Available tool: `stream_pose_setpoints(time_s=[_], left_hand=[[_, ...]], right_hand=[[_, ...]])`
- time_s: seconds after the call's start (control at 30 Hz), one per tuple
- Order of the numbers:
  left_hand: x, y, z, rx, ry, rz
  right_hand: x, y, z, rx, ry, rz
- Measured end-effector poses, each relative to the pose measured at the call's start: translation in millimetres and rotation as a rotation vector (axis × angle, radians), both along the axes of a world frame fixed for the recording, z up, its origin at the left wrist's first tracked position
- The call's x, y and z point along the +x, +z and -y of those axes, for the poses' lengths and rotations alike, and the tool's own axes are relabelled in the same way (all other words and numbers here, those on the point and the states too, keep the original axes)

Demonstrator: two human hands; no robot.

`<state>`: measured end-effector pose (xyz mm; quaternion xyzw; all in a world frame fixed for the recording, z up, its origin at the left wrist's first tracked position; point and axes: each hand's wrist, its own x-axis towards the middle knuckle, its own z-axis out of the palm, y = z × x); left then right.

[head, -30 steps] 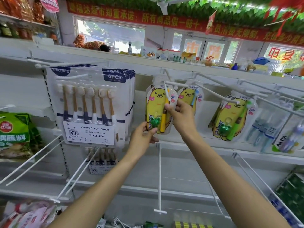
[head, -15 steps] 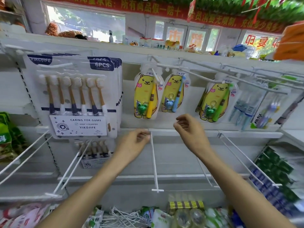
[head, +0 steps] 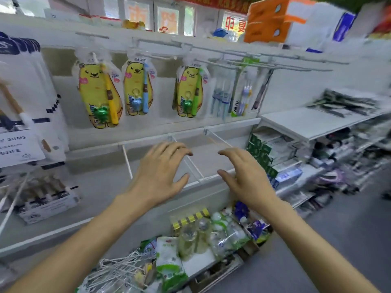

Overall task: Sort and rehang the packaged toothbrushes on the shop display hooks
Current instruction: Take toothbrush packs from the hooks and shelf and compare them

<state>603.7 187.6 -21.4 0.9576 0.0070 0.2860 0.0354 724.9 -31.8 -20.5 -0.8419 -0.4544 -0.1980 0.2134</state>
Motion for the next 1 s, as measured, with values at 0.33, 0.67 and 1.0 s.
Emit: stream_pose_setpoints(time_s=[0.33, 0.67, 1.0], left_hand=[[79, -4, 136, -0.062, -0.181, -0.031], [184, -18, 307, -0.008, -0.302, -0.075], [277, -35, 415, 0.021, -0.392, -0.135]], right_hand=[[27, -11, 153, -0.030, -0.161, 0.001], [94, -20, 333, -0.076, -0.305, -0.036], [163, -40, 450, -0.076, -0.402, -0.107]])
